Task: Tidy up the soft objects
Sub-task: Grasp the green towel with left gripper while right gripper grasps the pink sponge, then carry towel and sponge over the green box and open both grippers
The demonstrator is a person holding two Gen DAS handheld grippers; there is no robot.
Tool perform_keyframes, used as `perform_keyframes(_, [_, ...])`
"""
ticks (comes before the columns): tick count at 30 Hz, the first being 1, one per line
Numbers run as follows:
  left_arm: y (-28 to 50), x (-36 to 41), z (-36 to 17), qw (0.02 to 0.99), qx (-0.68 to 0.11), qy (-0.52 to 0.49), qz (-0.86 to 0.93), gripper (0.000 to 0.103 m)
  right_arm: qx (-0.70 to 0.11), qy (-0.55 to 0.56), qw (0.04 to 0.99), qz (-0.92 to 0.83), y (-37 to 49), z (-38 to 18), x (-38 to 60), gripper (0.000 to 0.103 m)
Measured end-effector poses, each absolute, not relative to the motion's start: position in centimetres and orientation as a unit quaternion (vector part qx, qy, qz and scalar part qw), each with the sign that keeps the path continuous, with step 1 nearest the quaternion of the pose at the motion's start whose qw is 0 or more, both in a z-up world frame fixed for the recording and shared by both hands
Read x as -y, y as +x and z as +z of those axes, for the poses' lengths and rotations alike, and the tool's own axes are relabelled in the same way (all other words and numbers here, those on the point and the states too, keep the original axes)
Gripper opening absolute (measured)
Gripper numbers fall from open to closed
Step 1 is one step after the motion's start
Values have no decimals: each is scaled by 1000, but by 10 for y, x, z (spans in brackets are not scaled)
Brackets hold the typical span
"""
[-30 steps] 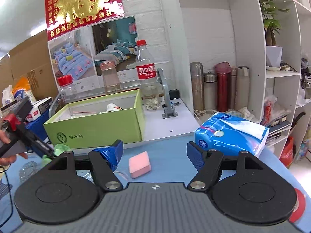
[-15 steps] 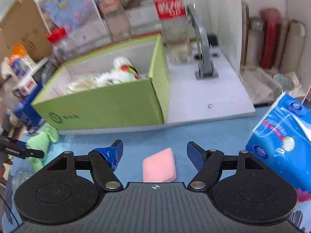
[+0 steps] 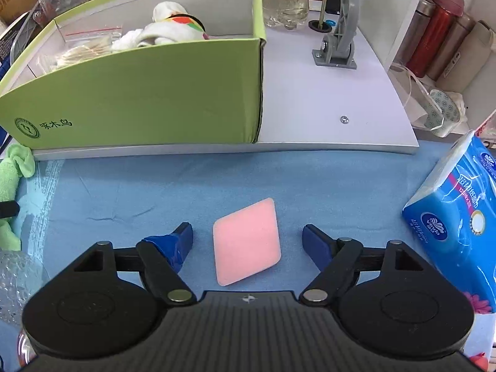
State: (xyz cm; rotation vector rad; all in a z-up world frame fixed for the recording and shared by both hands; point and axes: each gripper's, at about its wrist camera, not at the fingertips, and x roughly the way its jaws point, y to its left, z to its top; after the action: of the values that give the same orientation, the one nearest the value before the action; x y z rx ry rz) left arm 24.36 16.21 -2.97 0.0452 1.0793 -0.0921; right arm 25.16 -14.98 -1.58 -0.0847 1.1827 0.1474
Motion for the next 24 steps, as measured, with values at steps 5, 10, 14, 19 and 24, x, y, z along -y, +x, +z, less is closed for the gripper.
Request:
perform_keyframes(5, [234,-179,-11,860,-503,-42,-72,38,-529,-53,840,104,241,-7,152,19])
perform_keyframes(10, [215,-203,24,870,-474,-99,-99,38,-507,25,852,127,235,13,186,19])
perform_keyframes(14, [214,-210,71,888,-431,-114,-111,38,-466,47,869,158,227,55,201,19])
perform_keyframes(19, [251,-188,131,911,-378,-105,-126,38,-400,51,896,188,253,102,191,20])
perform_keyframes(24, [309,-145,136,909,-383,-93,-136,38,-383,26,897,218,313,114,151,22])
